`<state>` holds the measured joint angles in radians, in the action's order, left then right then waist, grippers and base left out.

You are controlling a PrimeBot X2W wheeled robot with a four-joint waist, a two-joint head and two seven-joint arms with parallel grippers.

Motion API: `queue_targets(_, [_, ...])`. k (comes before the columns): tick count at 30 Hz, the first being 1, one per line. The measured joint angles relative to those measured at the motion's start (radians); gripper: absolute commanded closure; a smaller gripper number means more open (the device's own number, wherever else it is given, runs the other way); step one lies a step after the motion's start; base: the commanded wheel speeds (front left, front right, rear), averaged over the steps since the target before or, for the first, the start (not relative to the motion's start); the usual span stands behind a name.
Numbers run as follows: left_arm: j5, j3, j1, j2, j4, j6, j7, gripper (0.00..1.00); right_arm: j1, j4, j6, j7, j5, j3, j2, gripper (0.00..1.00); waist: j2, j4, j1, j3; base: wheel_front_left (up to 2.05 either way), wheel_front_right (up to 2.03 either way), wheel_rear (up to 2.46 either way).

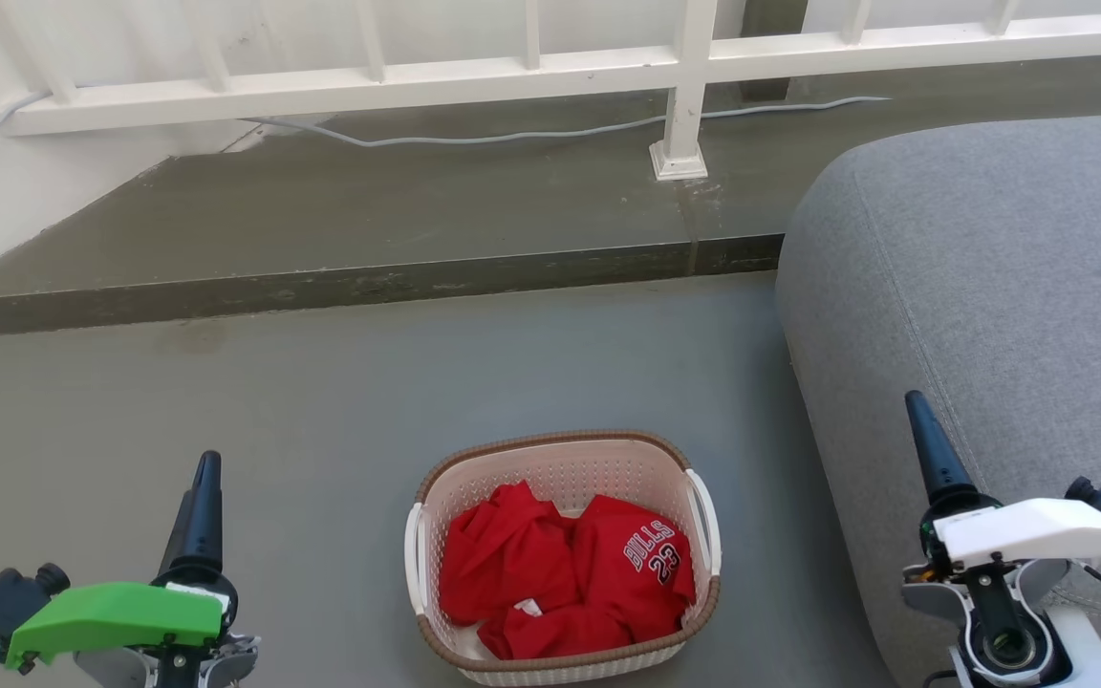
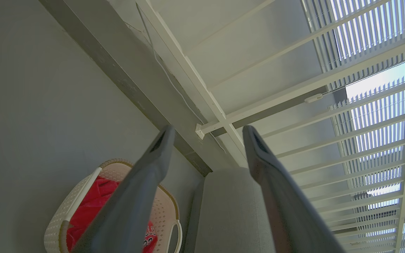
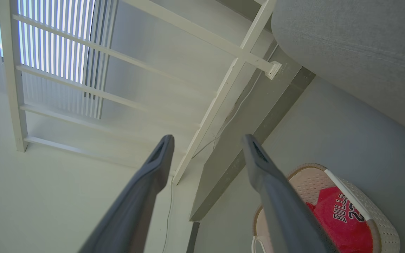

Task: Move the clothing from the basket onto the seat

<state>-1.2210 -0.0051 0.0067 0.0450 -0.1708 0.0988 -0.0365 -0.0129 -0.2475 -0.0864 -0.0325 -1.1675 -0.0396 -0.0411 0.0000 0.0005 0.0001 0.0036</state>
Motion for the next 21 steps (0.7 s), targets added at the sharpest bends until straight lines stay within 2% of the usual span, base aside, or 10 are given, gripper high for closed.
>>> queue_targets(8, [0.154, -0.029, 0.017, 0.012, 0.031, -0.013, -0.019, 0.0, 0.0, 0.014, 0.015, -0.021, 0.111, -0.037, 0.0, 0.0, 0.0, 0.0, 0.0, -0.001, 0.0, 0.0, 0.0])
queue_targets(9, [0.203, -0.033, 0.023, 0.017, 0.04, -0.022, -0.028, 0.0, 0.0, 0.015, 0.018, -0.03, 0.145, -0.046, 0.0, 0.0, 0.0, 0.0, 0.0, -0.001, 0.0, 0.0, 0.0])
queue_targets(21, [0.455, -0.07, 0.042, 0.043, 0.074, -0.072, -0.066, 0.0, 0.001, 0.029, 0.046, -0.066, 0.338, -0.105, -0.005, 0.0, 0.0, -0.001, 0.0, -0.003, 0.0, 0.0, 0.0])
